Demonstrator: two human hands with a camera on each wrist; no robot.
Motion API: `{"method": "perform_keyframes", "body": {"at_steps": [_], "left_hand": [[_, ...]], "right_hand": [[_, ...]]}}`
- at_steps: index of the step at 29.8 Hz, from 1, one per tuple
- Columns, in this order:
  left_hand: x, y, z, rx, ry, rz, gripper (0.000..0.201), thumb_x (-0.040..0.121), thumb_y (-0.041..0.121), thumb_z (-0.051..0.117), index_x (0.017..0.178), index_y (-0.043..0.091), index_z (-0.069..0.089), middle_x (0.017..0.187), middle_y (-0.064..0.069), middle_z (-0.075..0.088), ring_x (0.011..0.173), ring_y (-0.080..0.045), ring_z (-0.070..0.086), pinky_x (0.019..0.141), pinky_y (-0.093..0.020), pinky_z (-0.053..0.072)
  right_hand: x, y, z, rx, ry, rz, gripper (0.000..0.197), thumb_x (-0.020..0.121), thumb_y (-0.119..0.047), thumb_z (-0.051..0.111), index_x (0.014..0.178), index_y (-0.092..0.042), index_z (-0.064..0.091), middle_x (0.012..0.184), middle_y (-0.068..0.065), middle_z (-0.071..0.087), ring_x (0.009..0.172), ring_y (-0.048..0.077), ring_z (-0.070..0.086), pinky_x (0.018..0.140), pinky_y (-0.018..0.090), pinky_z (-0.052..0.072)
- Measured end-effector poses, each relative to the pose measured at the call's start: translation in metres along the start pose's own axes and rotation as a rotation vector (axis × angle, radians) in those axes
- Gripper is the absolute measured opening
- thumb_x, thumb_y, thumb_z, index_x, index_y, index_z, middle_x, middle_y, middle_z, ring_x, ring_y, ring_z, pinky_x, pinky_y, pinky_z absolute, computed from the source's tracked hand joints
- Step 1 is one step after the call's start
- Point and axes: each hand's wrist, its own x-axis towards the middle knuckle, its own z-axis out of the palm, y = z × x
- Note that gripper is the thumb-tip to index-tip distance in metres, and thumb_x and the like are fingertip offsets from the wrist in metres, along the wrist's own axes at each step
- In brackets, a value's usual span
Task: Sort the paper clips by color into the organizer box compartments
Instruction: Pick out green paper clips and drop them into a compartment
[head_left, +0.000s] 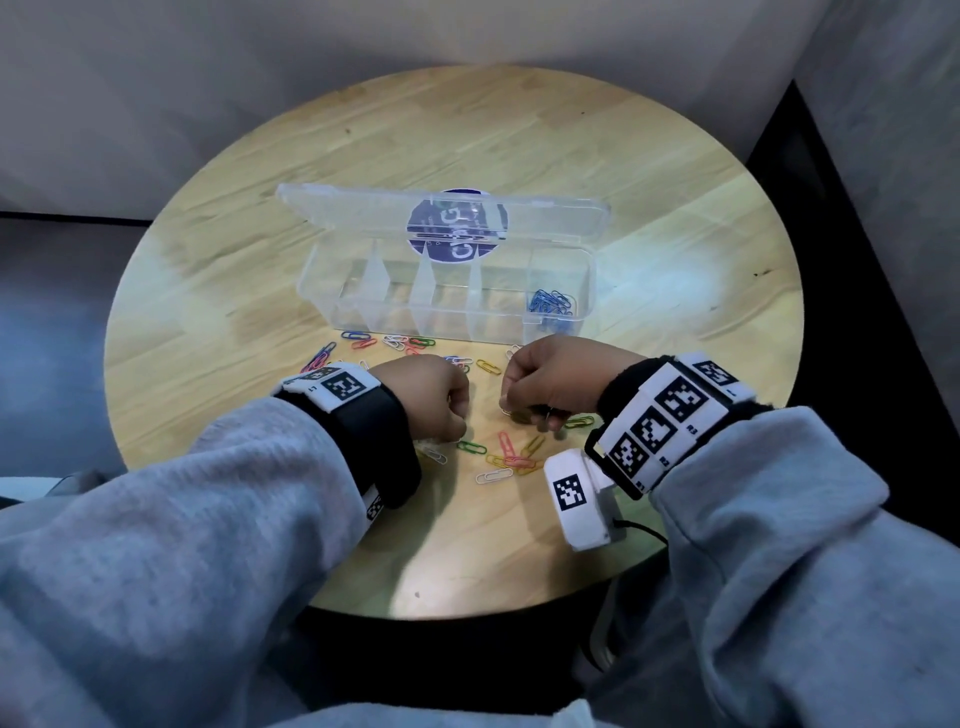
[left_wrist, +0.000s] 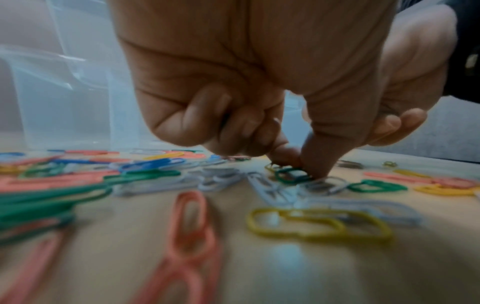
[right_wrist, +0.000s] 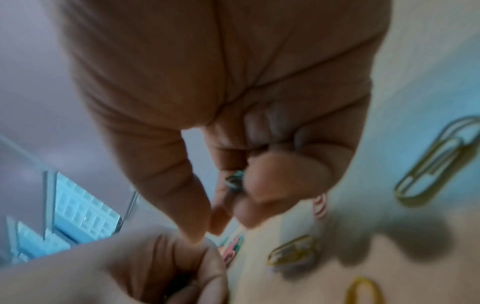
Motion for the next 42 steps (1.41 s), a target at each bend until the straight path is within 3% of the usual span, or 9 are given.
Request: {"method": "perform_keyframes", "body": {"at_steps": [6, 9, 13, 21, 25, 29, 32, 35, 42], "left_hand": [[-0.005, -0.012, -0.006, -0.395, -0.021, -0.07, 0.018, 0.083, 0.015, 0.053, 0.065, 0.018, 0.052, 0.06, 0.003, 0.052, 0.057, -0.015, 0.044, 0.058, -0.023, 0.039], [-0.005, -0.02, -0.013, -0.838, -0.009, -0.187, 0.026, 0.088, 0.003, 0.043, 0.064, 0.013, 0.046, 0.059, -0.005, 0.046, 0.045, -0.014, 0.038, 0.042, -0.016, 0.031], [-0.012, -0.031, -0.024, -1.251, 0.034, -0.279, 0.027, 0.087, 0.001, 0.035, 0.063, 0.009, 0.045, 0.053, -0.003, 0.05, 0.04, -0.011, 0.046, 0.037, -0.013, 0.035], [-0.019, -0.037, -0.036, -1.367, 0.052, -0.298, 0.027, 0.087, 0.005, 0.031, 0.063, 0.009, 0.041, 0.042, 0.001, 0.057, 0.043, -0.011, 0.045, 0.033, -0.012, 0.03], [-0.018, -0.036, -0.038, -1.361, 0.105, -0.3, 0.022, 0.086, 0.002, 0.032, 0.069, 0.011, 0.043, 0.056, -0.005, 0.056, 0.046, -0.012, 0.044, 0.035, -0.012, 0.032], [-0.017, -0.033, -0.042, -1.433, 0.139, -0.271, 0.019, 0.091, 0.004, 0.038, 0.078, 0.011, 0.05, 0.073, -0.01, 0.054, 0.058, -0.016, 0.052, 0.041, -0.015, 0.044], [-0.014, -0.028, -0.048, -1.513, 0.138, -0.207, 0.019, 0.092, 0.004, 0.037, 0.082, 0.008, 0.053, 0.08, -0.012, 0.058, 0.069, -0.019, 0.058, 0.053, -0.019, 0.053], [-0.009, -0.02, -0.056, -1.554, 0.126, -0.141, 0.022, 0.091, 0.004, 0.034, 0.085, 0.006, 0.055, 0.085, -0.013, 0.059, 0.076, -0.021, 0.06, 0.07, -0.026, 0.052], [0.01, -0.005, -0.072, -1.548, 0.113, -0.08, 0.024, 0.09, 0.006, 0.035, 0.091, 0.007, 0.059, 0.091, -0.012, 0.058, 0.082, -0.021, 0.06, 0.078, -0.028, 0.05]], "right_hand": [[-0.001, -0.01, 0.013, -0.372, 0.122, -0.121, 0.006, 0.079, -0.018, 0.068, 0.081, -0.02, 0.063, 0.059, -0.01, 0.052, 0.053, 0.001, 0.046, 0.048, 0.02, 0.033], [0.004, -0.017, 0.023, -0.476, 0.099, -0.145, 0.009, 0.078, -0.023, 0.071, 0.082, -0.021, 0.063, 0.067, -0.009, 0.053, 0.062, 0.008, 0.049, 0.053, 0.022, 0.037], [0.01, -0.021, 0.035, -0.577, 0.07, -0.14, 0.012, 0.077, -0.024, 0.071, 0.086, -0.018, 0.065, 0.083, -0.001, 0.062, 0.077, 0.017, 0.056, 0.063, 0.025, 0.043], [0.012, -0.027, 0.044, -0.728, 0.07, -0.107, 0.018, 0.079, -0.013, 0.06, 0.093, -0.01, 0.071, 0.096, 0.007, 0.071, 0.09, 0.025, 0.065, 0.06, 0.024, 0.044], [0.011, -0.028, 0.041, -0.729, 0.028, -0.061, 0.015, 0.076, -0.011, 0.061, 0.086, -0.007, 0.071, 0.084, 0.008, 0.07, 0.073, 0.023, 0.063, 0.059, 0.024, 0.045], [0.004, -0.028, 0.013, -0.488, 0.1, -0.058, 0.017, 0.076, -0.016, 0.067, 0.061, -0.02, 0.059, 0.062, -0.004, 0.058, 0.062, 0.015, 0.054, 0.062, 0.025, 0.046], [-0.003, -0.027, -0.012, -0.125, 0.123, -0.084, 0.016, 0.078, -0.014, 0.069, 0.066, -0.017, 0.059, 0.065, 0.001, 0.059, 0.059, 0.017, 0.052, 0.059, 0.029, 0.047], [-0.007, -0.029, -0.024, 0.234, 0.133, -0.141, 0.019, 0.082, -0.001, 0.062, 0.067, -0.012, 0.056, 0.063, 0.005, 0.058, 0.054, 0.015, 0.049, 0.047, 0.02, 0.043], [-0.001, -0.033, -0.035, 0.778, 0.281, -0.198, 0.019, 0.089, 0.009, 0.047, 0.084, -0.005, 0.059, 0.064, 0.005, 0.052, 0.053, 0.014, 0.048, 0.045, 0.016, 0.046]]}}
